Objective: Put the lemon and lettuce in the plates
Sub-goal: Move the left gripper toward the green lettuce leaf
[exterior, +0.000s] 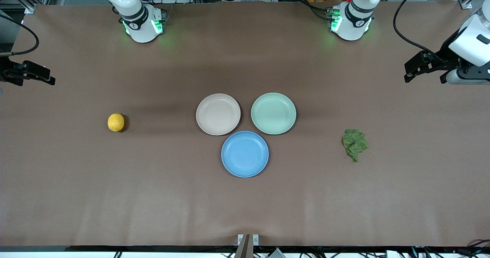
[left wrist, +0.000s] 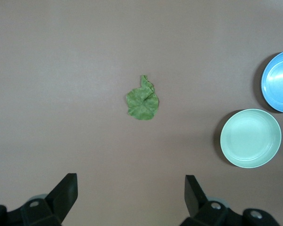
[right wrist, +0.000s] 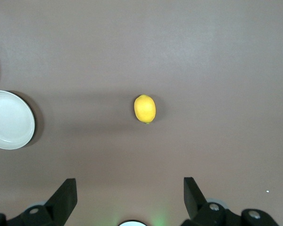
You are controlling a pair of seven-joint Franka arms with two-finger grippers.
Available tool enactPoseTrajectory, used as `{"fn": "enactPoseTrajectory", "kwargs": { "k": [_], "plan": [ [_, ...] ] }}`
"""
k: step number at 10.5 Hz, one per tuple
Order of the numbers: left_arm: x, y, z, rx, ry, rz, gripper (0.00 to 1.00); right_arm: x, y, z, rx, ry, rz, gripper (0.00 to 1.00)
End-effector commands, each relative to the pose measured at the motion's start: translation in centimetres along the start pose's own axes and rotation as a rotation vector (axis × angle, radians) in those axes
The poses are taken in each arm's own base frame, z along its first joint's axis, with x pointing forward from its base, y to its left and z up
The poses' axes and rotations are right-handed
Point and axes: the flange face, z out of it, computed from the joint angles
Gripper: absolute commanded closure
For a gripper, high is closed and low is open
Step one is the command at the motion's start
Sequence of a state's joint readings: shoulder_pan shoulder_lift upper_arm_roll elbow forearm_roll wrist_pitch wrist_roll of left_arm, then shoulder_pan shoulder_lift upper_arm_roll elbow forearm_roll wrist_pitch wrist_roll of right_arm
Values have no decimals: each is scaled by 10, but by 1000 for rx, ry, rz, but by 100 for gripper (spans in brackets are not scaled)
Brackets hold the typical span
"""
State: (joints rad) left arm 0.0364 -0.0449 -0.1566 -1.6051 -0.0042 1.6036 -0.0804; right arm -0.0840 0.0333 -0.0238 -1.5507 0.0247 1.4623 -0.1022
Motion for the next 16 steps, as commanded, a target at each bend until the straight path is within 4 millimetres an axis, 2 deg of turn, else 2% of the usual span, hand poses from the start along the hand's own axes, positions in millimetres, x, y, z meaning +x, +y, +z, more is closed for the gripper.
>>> {"fn": "enactPoseTrajectory", "kwargs": {
  "k": [1,4,6,8,11,13,16],
  "plan": [
    [2,3,-3,-16,-6,1,0,-4,2,-1,-1,-1,10,0],
    [7,-7,7,-1,-25,-9,0,-3,2,0,1,-4,11,0],
    [16,1,31,-13,-70,4,0,-4,3,0,3,-4,11,0],
    [25,-3,61,-14,-121,-2,0,-4,4,1,4,-8,14,0],
    [30,-3,91,-6,-139,0,0,-7,7,6,8,-32,16,0],
    [31,-2,126,-8,-114,0,0,-6,11,10,10,-38,22,0],
    [43,-1,207,-19,-122,24,0,-5,18,19,14,-45,28,0]
  ]
}}
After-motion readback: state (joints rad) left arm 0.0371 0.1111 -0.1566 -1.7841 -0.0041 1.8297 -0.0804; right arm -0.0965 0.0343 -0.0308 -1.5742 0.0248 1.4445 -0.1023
